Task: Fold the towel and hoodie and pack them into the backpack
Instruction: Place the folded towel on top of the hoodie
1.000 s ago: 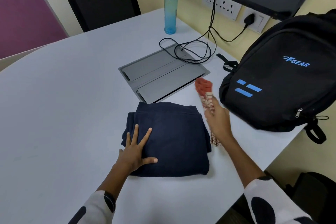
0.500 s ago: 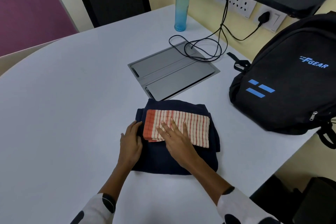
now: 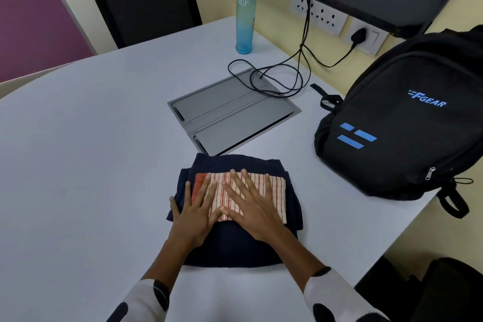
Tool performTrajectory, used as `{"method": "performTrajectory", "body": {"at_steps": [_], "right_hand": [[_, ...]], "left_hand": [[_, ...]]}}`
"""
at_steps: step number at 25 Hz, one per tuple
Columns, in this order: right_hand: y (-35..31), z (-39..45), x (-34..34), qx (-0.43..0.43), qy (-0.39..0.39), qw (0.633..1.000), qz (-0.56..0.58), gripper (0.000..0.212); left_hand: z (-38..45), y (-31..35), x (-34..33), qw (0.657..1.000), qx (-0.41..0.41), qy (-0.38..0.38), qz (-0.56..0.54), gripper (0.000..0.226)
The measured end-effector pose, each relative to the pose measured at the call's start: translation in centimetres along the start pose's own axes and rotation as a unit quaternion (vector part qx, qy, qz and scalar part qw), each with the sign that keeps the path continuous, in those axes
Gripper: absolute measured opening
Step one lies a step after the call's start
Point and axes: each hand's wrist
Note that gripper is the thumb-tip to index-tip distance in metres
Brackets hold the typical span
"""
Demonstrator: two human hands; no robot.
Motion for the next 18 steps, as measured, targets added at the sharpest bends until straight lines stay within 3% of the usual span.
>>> {"method": "performTrajectory", "body": {"at_steps": [5, 9, 11, 13, 15, 18], "right_hand": [[2.3, -3.2, -1.1, -0.132, -0.001, 0.991, 0.022, 0.079], [2.9, -3.8, -0.9, -0.183, -0.008, 0.982, 0.047, 0.085], [2.4, -2.9, -0.5, -0.193, -0.001, 0.98, 0.035, 0.089], [1.6, -1.7, 0.4, -0.159, 0.027, 0.987, 0.019, 0.086], [0.6, 0.2, 1.2, -0.065, 0.028, 0.997, 0.024, 0.075], [-0.9, 3.2, 2.1, -0.011, -0.032, 0.999, 0.012, 0.076]], "left_hand": [[-0.2, 0.5, 0.1, 0.999, 0.019, -0.032, -0.021, 0.096], [-0.9, 1.2, 0.1, 0.997, 0.067, -0.038, -0.017, 0.074], [-1.9, 1.2, -0.2, 0.996, 0.082, -0.032, -0.021, 0.074], [-2.8, 1.2, -0.9, 0.995, 0.093, -0.025, -0.027, 0.082], [-3.1, 0.8, -1.1, 0.99, 0.114, -0.053, -0.071, 0.074], [-2.3, -0.8, -0.8, 0.988, 0.064, -0.073, -0.118, 0.062]]}}
Point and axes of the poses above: each hand's wrist, its own z-axis towards the middle knuckle, its own x-axis out of the back of the hand, y = z × x, and after that the axes turned 15 degrees about x, right-handed
